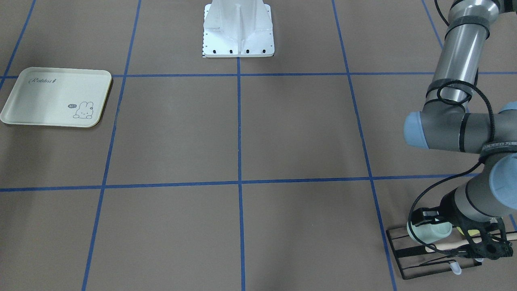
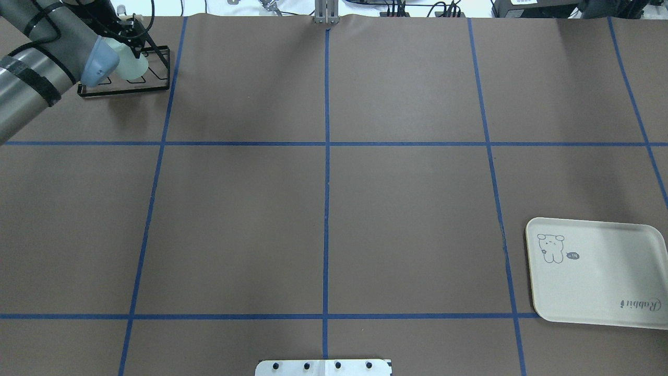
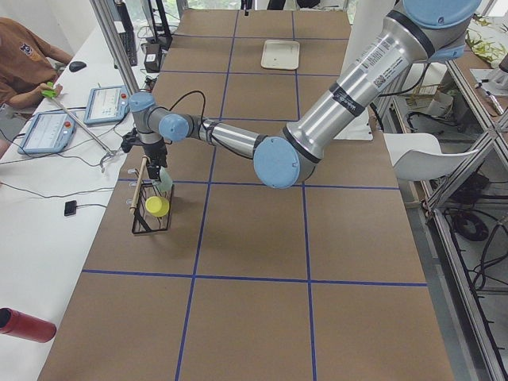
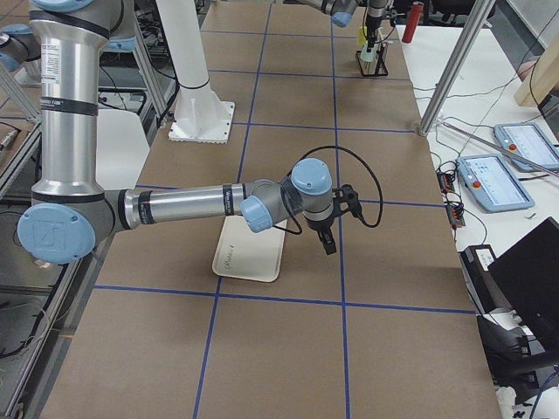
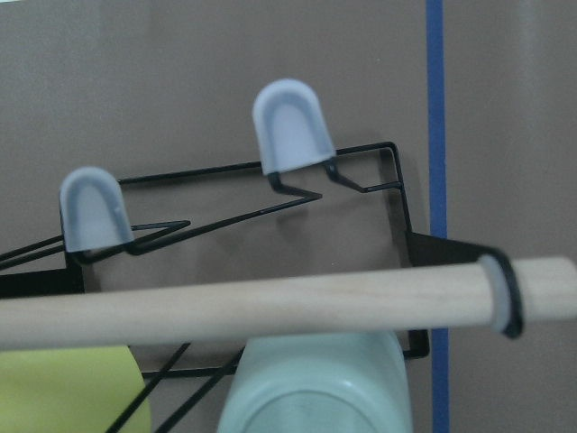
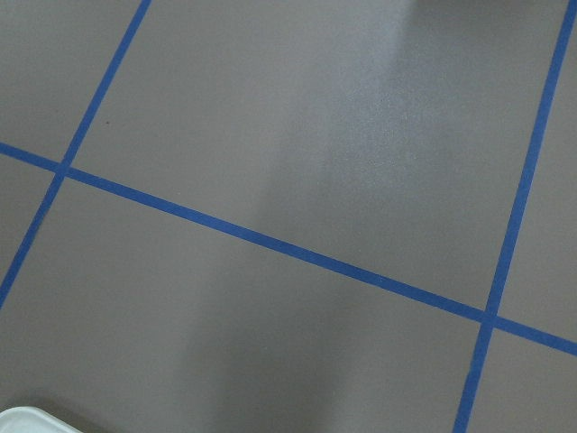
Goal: Left arm grabs green cup and hands to right arm on tray
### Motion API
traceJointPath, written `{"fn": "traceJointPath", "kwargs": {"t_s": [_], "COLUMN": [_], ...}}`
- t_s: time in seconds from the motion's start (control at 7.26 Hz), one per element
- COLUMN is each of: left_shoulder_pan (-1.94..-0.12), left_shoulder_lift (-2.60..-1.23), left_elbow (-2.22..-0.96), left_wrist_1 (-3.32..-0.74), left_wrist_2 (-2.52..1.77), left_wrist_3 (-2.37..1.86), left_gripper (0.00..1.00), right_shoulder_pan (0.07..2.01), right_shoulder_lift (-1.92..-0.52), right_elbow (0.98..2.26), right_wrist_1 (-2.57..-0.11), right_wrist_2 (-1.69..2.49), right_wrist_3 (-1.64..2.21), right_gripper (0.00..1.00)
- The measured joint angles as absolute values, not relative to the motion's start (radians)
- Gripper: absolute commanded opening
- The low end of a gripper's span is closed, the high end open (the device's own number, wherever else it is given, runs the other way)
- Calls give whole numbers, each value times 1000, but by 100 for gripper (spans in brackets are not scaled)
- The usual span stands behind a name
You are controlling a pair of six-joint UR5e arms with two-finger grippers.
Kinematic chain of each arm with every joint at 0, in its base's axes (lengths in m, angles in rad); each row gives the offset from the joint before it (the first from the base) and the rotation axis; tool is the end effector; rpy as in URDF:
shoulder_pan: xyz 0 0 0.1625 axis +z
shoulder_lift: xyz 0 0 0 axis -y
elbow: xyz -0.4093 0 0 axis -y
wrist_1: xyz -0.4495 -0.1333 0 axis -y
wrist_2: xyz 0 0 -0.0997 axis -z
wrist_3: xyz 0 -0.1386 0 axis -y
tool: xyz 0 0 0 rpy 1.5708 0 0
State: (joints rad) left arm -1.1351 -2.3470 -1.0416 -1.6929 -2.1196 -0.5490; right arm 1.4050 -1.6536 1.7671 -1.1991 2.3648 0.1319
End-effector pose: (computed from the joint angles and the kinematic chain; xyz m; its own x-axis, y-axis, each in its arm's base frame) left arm 0.3069 -0.8038 0.4190 0.7974 0.0115 -0.6033 0.0264 0.9982 0.0539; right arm -0.0562 -0.5445 0.5589 0.6502 -0.3251 0.6867 0.0610 0.9232 0.3794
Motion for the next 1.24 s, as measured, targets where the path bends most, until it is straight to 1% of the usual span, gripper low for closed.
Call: {"fn": "traceJointPath", "kwargs": {"t_s": [0.14,0.28,0.69,0.96,1.24], "left_shoulder_pan": [-1136,-1137,-1159,-1195,-1223], "left_shoulder_lift": [-2349,-2352,-2360,-2351,-2339], "left_elbow": [-1040,-1039,-1060,-1160,-1314], "left_wrist_1": [-1693,-1693,-1684,-1615,-1444], "left_wrist_2": [-2117,-2116,-2122,-2143,-2164], "left_wrist_3": [-549,-550,-550,-536,-488], "left_gripper": [29,0,0,0,0], "right_shoulder_pan": [1405,1404,1404,1402,1400], "right_shoulder_lift": [-1654,-1654,-1653,-1652,-1652], "right_elbow": [1767,1768,1769,1771,1770], "right_wrist_1": [-1199,-1199,-1198,-1198,-1186], "right_wrist_2": [2365,2365,2366,2366,2366], "right_wrist_3": [132,132,132,132,130], "right_gripper": [100,100,100,100,100]}}
